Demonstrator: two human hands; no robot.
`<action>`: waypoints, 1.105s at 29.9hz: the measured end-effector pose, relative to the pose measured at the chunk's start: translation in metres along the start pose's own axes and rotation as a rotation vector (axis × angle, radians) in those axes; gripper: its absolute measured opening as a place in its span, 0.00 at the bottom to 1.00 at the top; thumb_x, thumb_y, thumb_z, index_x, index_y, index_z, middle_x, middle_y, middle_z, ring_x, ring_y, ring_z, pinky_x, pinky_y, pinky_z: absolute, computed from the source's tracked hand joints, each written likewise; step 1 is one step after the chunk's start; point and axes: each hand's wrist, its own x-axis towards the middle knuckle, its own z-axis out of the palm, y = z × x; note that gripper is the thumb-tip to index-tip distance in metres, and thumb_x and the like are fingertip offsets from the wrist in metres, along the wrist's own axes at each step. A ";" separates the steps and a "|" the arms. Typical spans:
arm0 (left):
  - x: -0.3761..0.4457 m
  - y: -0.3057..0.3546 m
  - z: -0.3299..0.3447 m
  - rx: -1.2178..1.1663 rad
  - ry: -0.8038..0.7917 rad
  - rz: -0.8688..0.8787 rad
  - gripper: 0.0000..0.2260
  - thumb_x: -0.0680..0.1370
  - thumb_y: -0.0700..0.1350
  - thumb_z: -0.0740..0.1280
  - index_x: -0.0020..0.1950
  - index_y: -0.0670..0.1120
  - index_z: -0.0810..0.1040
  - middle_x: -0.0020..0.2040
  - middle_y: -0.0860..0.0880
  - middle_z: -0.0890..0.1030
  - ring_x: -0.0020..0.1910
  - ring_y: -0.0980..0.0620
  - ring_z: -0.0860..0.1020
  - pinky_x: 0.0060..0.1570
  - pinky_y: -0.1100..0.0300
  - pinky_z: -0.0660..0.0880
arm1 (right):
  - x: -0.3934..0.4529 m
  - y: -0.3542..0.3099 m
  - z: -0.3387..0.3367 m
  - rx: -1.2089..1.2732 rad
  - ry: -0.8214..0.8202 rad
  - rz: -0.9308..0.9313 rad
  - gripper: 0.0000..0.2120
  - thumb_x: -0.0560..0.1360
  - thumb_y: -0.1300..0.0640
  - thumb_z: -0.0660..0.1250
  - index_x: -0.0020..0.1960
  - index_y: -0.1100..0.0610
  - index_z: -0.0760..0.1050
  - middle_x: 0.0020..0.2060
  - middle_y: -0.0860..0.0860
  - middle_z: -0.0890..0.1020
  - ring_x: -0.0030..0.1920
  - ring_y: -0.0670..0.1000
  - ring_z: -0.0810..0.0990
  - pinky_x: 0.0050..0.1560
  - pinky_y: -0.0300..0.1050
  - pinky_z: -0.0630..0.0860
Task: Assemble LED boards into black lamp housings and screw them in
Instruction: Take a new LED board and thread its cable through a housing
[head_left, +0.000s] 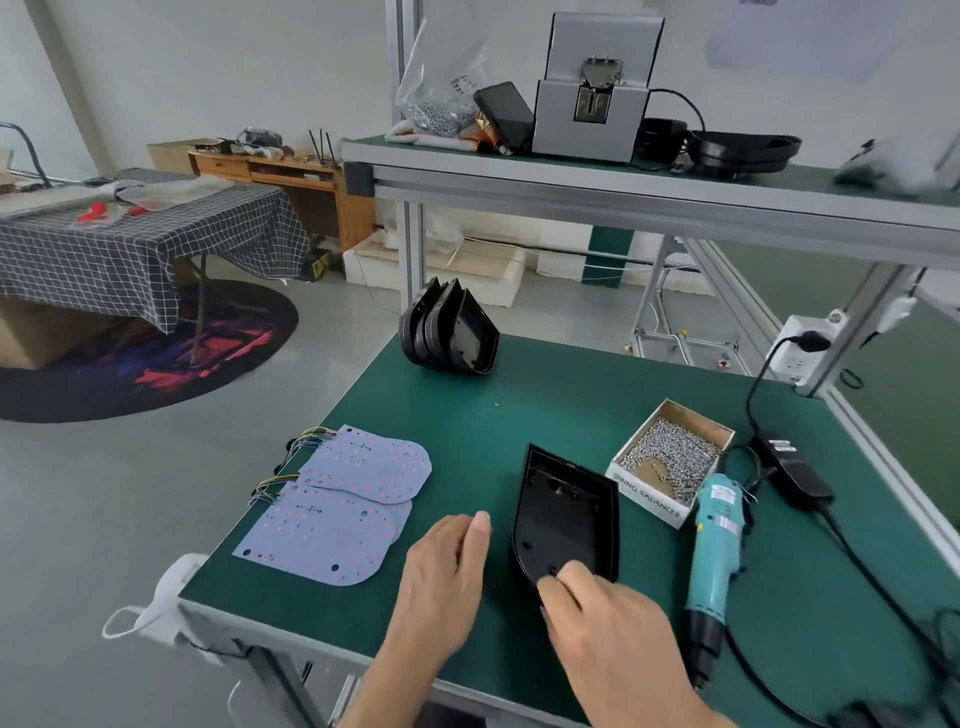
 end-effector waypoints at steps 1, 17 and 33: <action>-0.001 0.000 -0.001 -0.008 -0.025 -0.001 0.21 0.85 0.55 0.57 0.38 0.44 0.72 0.34 0.49 0.75 0.35 0.49 0.71 0.40 0.53 0.72 | -0.006 -0.004 -0.002 -0.019 -0.015 -0.010 0.17 0.52 0.64 0.83 0.35 0.54 0.80 0.31 0.50 0.73 0.23 0.51 0.69 0.21 0.44 0.64; -0.004 -0.001 -0.001 -0.020 -0.044 -0.046 0.07 0.80 0.55 0.68 0.47 0.53 0.80 0.36 0.54 0.81 0.39 0.55 0.78 0.41 0.62 0.75 | 0.000 -0.012 -0.017 0.336 0.079 0.116 0.06 0.75 0.48 0.76 0.50 0.48 0.86 0.42 0.43 0.82 0.26 0.47 0.77 0.24 0.41 0.75; -0.009 -0.022 -0.062 0.553 0.315 -0.087 0.11 0.75 0.43 0.74 0.57 0.46 0.82 0.66 0.47 0.80 0.70 0.39 0.72 0.72 0.42 0.68 | 0.265 -0.101 0.074 0.721 -0.423 0.155 0.11 0.81 0.60 0.63 0.51 0.62 0.84 0.47 0.58 0.87 0.51 0.62 0.83 0.53 0.58 0.82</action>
